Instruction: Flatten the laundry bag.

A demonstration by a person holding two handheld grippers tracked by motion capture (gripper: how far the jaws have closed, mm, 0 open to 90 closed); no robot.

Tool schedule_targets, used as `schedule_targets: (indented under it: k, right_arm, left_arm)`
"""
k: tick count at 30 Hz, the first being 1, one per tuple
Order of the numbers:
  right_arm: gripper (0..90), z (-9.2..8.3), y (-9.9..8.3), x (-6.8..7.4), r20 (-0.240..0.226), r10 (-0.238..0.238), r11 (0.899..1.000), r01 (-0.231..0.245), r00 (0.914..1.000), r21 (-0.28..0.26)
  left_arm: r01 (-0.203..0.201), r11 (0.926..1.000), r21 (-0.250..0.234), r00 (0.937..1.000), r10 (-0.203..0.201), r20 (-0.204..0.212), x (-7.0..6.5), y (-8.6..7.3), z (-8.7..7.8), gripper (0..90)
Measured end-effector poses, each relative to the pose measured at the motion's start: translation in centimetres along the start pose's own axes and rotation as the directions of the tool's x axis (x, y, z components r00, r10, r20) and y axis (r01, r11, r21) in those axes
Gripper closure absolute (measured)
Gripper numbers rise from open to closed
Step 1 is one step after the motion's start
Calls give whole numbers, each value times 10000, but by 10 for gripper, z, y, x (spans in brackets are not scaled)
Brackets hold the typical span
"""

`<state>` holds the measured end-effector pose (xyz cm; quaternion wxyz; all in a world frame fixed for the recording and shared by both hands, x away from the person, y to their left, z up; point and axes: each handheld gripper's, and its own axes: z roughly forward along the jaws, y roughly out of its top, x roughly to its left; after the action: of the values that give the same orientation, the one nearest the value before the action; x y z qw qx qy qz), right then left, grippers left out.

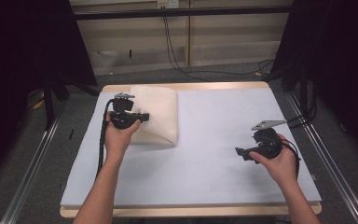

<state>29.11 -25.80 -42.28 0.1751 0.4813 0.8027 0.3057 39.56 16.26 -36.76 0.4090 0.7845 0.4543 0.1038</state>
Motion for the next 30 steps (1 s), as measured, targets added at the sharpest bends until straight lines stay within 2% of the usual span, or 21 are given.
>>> schedule_targets:
  k: [3,4,6,7,9,12,16,17,18,22,24,26,30]
  right_arm:
    - [105,1,1,1,-3,11,10000,-11,10000,-31]
    - [105,1,1,1,-23,-25,10000,25,10000,-1]
    - [105,1,1,2,-79,-53,10000,53,10000,13]
    - [105,1,1,2,-53,-83,10000,83,10000,41]
    - [105,1,1,3,-34,-77,10000,77,10000,21]
    - [105,1,1,3,-99,-123,9999,123,9999,6]
    - [105,2,1,4,-122,-152,9999,152,9998,-14]
    - [105,1,1,4,-115,-144,9999,144,9998,-15]
    - [105,1,1,4,-115,-144,9999,144,9998,-15]
    - [107,2,0,4,-100,-164,9999,163,9998,-38]
    - [107,2,1,4,-100,-120,9999,120,9999,-12]
    - [107,2,1,4,-131,-228,9997,226,9997,-90]
    - [112,2,1,4,-143,-241,9997,240,9996,-90]
  left_arm:
    - [-328,9995,-13,9993,328,186,-12,8,4,843]
    - [-328,9995,-13,9993,328,186,-12,8,4,843]
    - [-503,9987,-51,9982,504,313,-22,14,8,843]
    - [-465,9989,-70,9983,467,337,-25,15,10,842]
    - [-582,9983,-36,9977,583,335,-28,16,12,842]
    - [-759,9971,-42,9955,760,563,-41,20,19,842]
    - [-788,9969,-79,9947,792,657,-50,22,24,840]
    - [-678,9975,-174,9947,690,769,-58,23,28,841]
    - [-678,9975,-174,9947,690,769,-58,23,28,841]
    - [-1031,9946,-68,9894,1032,1017,-69,24,35,841]
    - [-1068,9942,-93,9887,1072,1051,-72,24,36,841]
    - [-1070,9942,-139,9867,1079,1214,-80,23,41,841]
    - [-1334,9911,-24,9818,1325,1363,-86,23,49,839]
